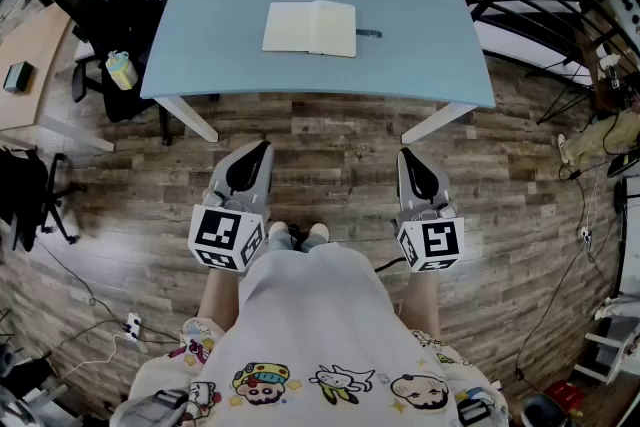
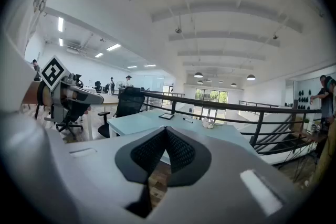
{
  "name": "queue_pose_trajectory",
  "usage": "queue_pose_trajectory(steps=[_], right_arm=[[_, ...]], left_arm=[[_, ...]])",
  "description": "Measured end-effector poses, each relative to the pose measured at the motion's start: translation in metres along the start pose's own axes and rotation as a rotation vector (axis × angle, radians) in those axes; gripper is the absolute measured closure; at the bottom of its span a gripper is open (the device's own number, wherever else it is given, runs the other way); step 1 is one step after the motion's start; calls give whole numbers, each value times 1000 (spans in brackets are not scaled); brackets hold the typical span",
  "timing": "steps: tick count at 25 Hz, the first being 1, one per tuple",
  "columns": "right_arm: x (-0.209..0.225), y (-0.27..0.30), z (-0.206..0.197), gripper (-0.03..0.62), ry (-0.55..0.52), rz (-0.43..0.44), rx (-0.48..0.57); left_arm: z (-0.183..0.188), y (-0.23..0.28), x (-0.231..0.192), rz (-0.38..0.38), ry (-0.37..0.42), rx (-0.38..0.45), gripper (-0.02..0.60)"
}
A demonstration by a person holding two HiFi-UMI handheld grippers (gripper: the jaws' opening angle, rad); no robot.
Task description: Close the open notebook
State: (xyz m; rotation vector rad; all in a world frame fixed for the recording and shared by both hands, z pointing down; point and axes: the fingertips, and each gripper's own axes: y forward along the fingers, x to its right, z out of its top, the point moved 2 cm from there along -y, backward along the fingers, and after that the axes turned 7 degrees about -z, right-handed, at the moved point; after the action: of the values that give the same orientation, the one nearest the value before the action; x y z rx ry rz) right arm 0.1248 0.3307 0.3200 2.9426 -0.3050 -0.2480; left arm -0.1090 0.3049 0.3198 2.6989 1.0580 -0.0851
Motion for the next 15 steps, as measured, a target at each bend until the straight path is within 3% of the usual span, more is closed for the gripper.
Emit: queue_pose_trajectory(steps=[15], right_arm=[[11,-24,1,566,74,69,48]], left_arm=[[3,-4,34,50,-14,33,566]])
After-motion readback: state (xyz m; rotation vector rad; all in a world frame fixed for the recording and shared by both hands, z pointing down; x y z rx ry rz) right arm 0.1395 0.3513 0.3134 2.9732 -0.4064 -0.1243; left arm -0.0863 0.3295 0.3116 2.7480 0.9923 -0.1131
